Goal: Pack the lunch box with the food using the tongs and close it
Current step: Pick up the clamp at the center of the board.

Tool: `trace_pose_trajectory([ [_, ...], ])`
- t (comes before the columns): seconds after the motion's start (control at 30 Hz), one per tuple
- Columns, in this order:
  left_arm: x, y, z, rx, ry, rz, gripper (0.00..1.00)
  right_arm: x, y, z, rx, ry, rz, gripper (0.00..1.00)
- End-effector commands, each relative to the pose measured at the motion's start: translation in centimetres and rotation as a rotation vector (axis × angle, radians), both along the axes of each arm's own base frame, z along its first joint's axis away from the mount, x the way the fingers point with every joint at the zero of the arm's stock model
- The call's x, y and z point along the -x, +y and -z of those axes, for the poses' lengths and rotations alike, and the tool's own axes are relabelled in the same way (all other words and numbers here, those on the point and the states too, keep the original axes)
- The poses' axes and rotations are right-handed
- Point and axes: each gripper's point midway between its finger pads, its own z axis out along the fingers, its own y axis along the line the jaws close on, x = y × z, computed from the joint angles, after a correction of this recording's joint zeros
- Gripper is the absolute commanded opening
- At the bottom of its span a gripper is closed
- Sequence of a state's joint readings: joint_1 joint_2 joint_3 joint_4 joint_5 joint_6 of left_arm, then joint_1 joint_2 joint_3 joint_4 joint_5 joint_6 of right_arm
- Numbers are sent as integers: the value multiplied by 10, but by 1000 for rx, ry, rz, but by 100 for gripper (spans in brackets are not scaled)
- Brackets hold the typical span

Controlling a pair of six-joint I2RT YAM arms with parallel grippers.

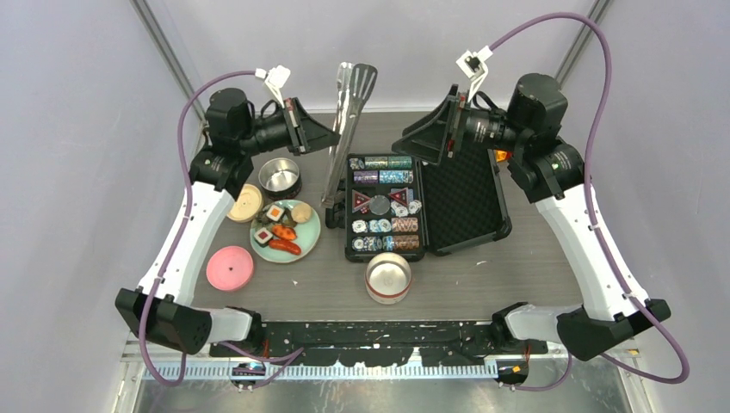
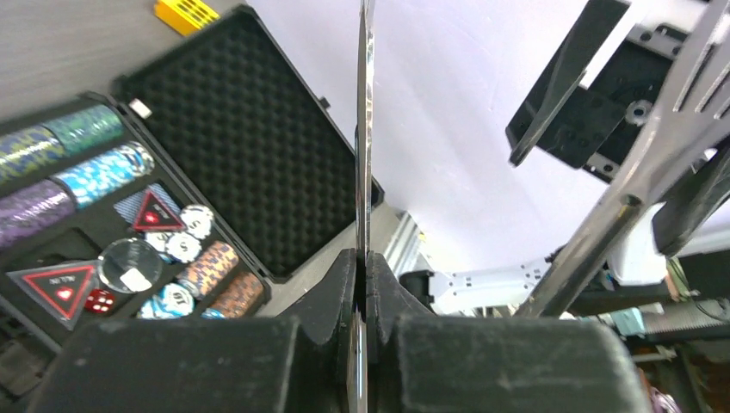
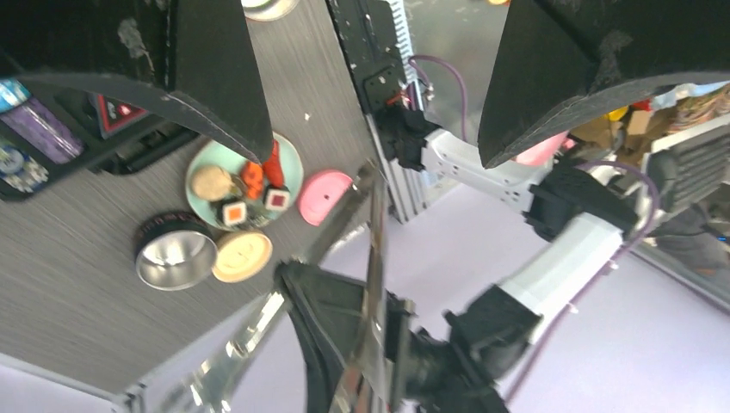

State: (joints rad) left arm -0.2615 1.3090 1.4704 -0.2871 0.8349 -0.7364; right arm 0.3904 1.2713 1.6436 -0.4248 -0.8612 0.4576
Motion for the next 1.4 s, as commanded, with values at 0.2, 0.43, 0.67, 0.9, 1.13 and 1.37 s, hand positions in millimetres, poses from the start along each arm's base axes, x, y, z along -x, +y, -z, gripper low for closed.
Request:
trace_pose_trajectory([
  [0.2, 50, -22, -3, 48, -24, 205, 0, 11, 18, -39, -168, 5, -117, 85],
  [0.43, 57, -45, 14, 13, 11, 291, 0, 4, 32, -29, -156, 20, -139, 76],
  [0.67, 53, -56, 32, -10, 49, 314, 0, -4, 38, -19, -151, 26, -133, 58],
  [0.9, 52, -56, 26, -17, 32, 311, 1, -7, 38, -8, -137, 33, -124, 22],
  [1.13, 53, -45, 21, -1, -18, 294, 54, -9, 33, -16, -151, 28, -96, 0],
  [1.37, 58, -31, 5, 143, -1, 370, 99, -7, 26, -33, -203, 31, -95, 0],
])
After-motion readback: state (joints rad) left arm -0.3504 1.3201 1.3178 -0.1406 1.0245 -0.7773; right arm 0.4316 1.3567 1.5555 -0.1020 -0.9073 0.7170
